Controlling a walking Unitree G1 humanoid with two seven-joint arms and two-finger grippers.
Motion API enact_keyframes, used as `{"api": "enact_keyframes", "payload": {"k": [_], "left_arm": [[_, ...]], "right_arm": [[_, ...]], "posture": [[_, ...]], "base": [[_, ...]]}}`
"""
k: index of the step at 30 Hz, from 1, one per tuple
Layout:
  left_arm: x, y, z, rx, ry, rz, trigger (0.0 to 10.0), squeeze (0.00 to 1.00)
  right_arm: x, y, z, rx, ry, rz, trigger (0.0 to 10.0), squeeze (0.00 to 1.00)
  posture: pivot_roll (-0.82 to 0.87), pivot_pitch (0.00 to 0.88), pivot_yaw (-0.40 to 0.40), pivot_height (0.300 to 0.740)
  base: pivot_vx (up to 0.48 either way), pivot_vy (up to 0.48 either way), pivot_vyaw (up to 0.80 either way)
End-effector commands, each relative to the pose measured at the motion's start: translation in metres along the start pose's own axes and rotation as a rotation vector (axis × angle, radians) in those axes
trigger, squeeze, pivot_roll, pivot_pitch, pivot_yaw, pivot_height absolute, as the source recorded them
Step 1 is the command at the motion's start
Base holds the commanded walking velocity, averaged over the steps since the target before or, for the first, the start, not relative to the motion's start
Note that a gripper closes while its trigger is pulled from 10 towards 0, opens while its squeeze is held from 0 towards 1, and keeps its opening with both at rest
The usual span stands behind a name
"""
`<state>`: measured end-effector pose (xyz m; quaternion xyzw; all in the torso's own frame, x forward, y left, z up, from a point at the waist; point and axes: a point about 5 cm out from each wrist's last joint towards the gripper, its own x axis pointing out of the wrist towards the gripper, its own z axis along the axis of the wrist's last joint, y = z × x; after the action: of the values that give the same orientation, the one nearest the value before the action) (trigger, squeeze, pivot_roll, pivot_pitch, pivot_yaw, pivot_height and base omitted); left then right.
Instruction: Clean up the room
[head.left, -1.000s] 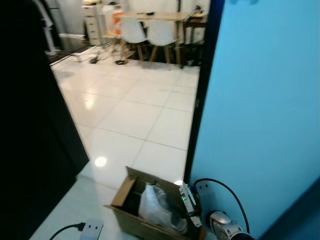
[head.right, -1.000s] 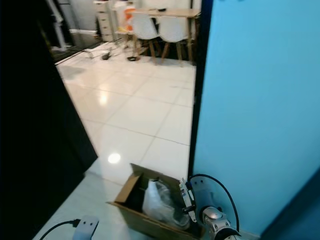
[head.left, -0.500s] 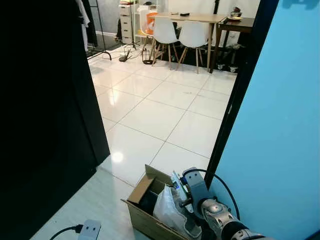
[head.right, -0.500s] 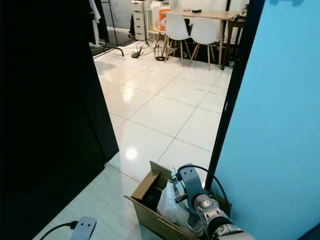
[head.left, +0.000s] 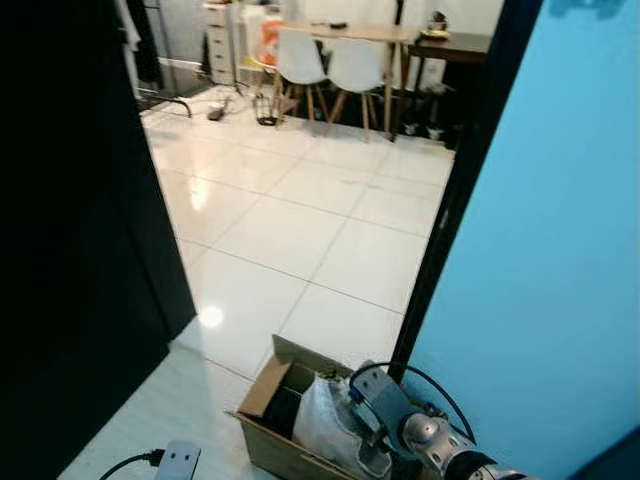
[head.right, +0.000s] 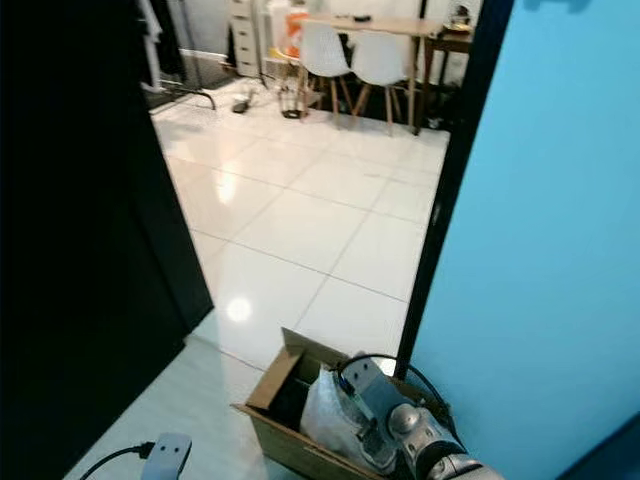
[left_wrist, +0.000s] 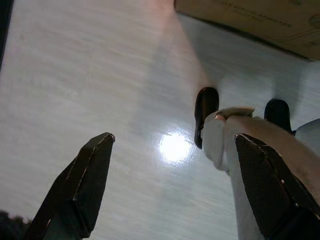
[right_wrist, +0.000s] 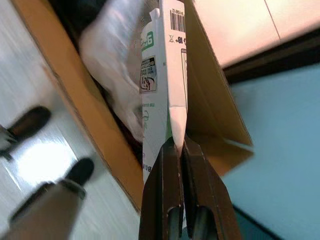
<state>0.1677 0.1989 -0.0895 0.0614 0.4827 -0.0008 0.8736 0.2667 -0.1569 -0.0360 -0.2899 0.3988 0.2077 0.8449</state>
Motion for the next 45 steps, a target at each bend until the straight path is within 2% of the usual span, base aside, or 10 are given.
{"api": "enact_keyframes", "payload": {"k": [1,17,18,27,29,30,31,38,39,45], "left_arm": [[-0.001,-0.002,-0.008,-0.003,0.017,-0.009,10.0,0.00],[-0.009,0.005,-0.037,0.016,0.064,-0.001,10.0,0.00],[-0.010,0.007,-0.041,0.017,0.069,0.001,10.0,0.00],[-0.012,0.009,-0.045,0.008,0.065,0.005,10.0,0.00],[-0.011,0.009,-0.043,0.008,0.063,0.005,10.0,0.00],[-0.011,0.009,-0.042,0.009,0.062,0.005,10.0,0.00],[-0.010,0.008,-0.039,0.012,0.059,0.005,10.0,0.00],[-0.006,0.006,-0.025,0.016,0.037,0.004,10.0,0.00],[-0.004,0.004,-0.015,0.020,0.021,-0.002,10.0,0.00],[0.000,-0.002,0.003,0.027,-0.008,-0.011,10.0,0.00]], "right_arm": [[0.000,0.004,-0.004,-0.030,0.025,0.015,10.0,0.00],[0.001,0.007,-0.002,-0.012,0.020,0.014,10.0,0.00],[0.001,0.008,0.001,-0.025,0.015,0.005,10.0,1.00],[0.001,0.004,0.003,-0.053,0.020,-0.048,10.0,1.00],[0.001,0.003,0.001,-0.028,0.023,-0.061,10.0,0.88],[0.001,0.002,-0.002,-0.006,0.026,-0.069,10.0,0.70],[0.000,0.002,-0.006,0.039,0.031,-0.075,10.0,0.00],[-0.002,0.005,-0.029,0.256,0.080,-0.100,10.0,0.00],[-0.006,0.009,-0.051,0.352,0.145,-0.123,10.0,0.00],[-0.018,0.017,-0.099,0.471,0.293,-0.173,10.0,0.00]], "posture": [[0.03,0.000,-0.038,0.740],[0.09,0.058,-0.035,0.740],[0.09,0.068,-0.034,0.740],[0.09,0.069,-0.031,0.740],[0.09,0.061,-0.030,0.740],[0.09,0.061,-0.030,0.740],[0.08,0.043,-0.030,0.740],[0.06,0.010,-0.029,0.740],[0.03,0.000,-0.022,0.740],[0.01,0.000,-0.012,0.740]], "base": [[0.000,0.000,0.00],[0.000,0.000,0.00],[0.000,0.000,0.00],[0.000,0.000,0.00],[0.000,0.000,0.00],[0.000,0.000,0.00],[0.000,0.000,0.00],[0.000,0.000,0.00],[0.000,0.000,-0.75],[0.000,0.000,-0.75]]}}
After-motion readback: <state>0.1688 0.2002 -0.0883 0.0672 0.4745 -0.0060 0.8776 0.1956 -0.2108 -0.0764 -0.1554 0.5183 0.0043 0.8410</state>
